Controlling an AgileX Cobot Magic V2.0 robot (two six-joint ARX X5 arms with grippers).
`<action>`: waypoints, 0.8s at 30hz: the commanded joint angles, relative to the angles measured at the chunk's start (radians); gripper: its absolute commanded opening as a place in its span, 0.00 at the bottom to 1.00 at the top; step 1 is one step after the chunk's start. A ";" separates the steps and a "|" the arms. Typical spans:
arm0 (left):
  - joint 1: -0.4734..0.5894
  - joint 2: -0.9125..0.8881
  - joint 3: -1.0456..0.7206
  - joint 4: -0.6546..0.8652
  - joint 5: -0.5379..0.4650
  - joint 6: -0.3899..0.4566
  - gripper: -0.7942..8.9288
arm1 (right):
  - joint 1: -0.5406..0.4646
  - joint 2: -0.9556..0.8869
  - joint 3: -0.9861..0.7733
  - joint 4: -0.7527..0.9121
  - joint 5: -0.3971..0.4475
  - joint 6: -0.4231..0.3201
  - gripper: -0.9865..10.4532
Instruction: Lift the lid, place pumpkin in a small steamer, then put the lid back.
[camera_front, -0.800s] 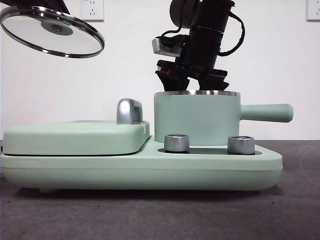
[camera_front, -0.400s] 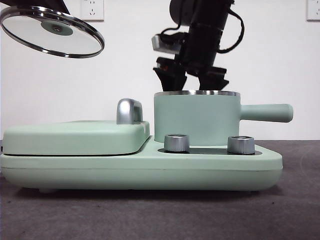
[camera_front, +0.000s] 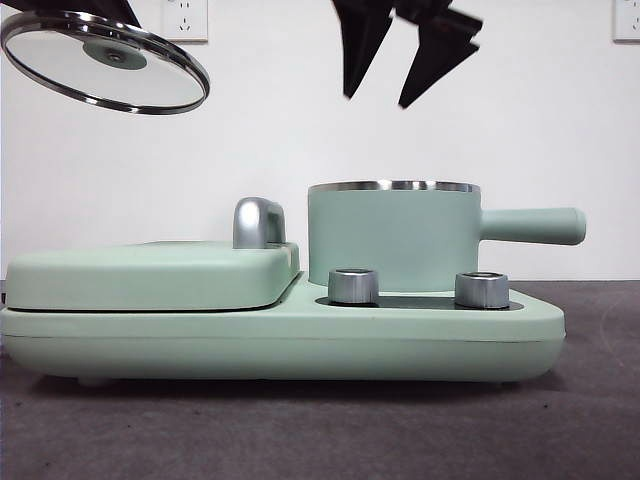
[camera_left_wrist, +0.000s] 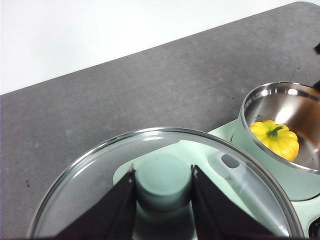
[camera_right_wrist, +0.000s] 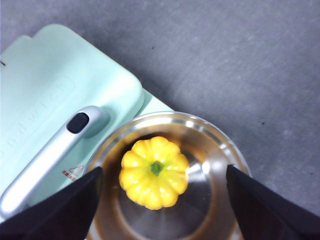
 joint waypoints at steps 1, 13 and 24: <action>-0.002 -0.003 0.017 0.032 0.003 -0.006 0.09 | 0.003 -0.042 -0.026 0.018 0.005 0.014 0.41; -0.002 -0.003 0.017 0.032 0.003 -0.018 0.09 | 0.005 -0.438 -0.523 0.332 -0.003 0.037 0.39; -0.006 -0.003 0.017 0.026 0.004 -0.044 0.09 | 0.006 -0.789 -0.902 0.444 -0.002 0.051 0.39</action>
